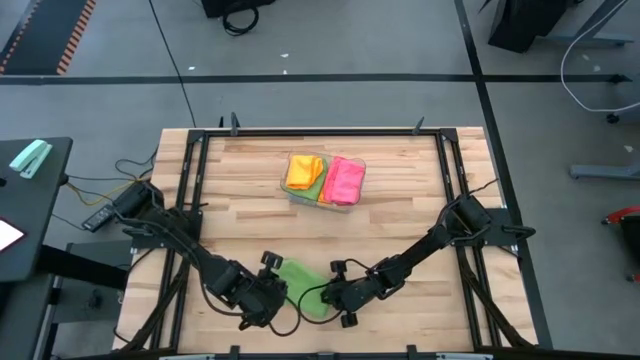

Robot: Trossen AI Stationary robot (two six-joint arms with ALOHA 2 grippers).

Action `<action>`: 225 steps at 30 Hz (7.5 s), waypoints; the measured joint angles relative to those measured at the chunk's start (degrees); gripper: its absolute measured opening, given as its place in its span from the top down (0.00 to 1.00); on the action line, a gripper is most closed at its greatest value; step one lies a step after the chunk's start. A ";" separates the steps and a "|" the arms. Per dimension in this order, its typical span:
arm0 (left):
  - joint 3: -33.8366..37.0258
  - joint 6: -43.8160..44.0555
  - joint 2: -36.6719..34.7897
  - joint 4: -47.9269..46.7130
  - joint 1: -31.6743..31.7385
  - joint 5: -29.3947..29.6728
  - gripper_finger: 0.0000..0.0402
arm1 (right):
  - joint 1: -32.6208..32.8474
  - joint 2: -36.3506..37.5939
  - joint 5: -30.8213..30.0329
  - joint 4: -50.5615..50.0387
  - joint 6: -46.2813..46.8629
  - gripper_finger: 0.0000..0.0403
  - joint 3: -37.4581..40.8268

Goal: Fold microfiber towels
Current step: Fold the green microfiber cloth

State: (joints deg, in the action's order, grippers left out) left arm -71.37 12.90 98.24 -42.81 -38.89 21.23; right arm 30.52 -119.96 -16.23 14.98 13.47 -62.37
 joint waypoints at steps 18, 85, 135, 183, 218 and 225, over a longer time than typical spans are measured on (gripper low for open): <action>-0.02 0.99 0.02 -0.61 0.02 -0.44 0.82 | 0.60 3.45 -2.81 -0.78 -2.66 0.77 0.07; 0.55 7.11 12.46 3.58 6.05 0.59 0.89 | 4.33 -9.38 -14.31 -43.16 -42.08 0.50 -29.40; -1.27 -4.00 10.25 15.62 1.40 1.79 0.97 | -0.61 -1.33 34.53 -63.98 -21.89 0.96 -36.63; -1.20 4.14 18.64 15.96 -1.08 16.50 0.96 | -13.66 -1.43 46.92 -42.87 -26.59 0.94 -28.89; -1.27 5.90 18.80 20.58 -0.42 18.20 0.96 | -24.22 -2.03 61.21 -38.16 -4.10 0.91 -23.41; -1.27 5.57 18.82 20.62 -0.48 17.75 0.96 | -25.32 -2.03 61.32 -39.50 -0.87 0.91 -23.41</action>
State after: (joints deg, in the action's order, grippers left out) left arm -72.64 18.47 117.05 -22.20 -39.38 38.98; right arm 5.21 -121.99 45.09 -24.52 12.60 -85.78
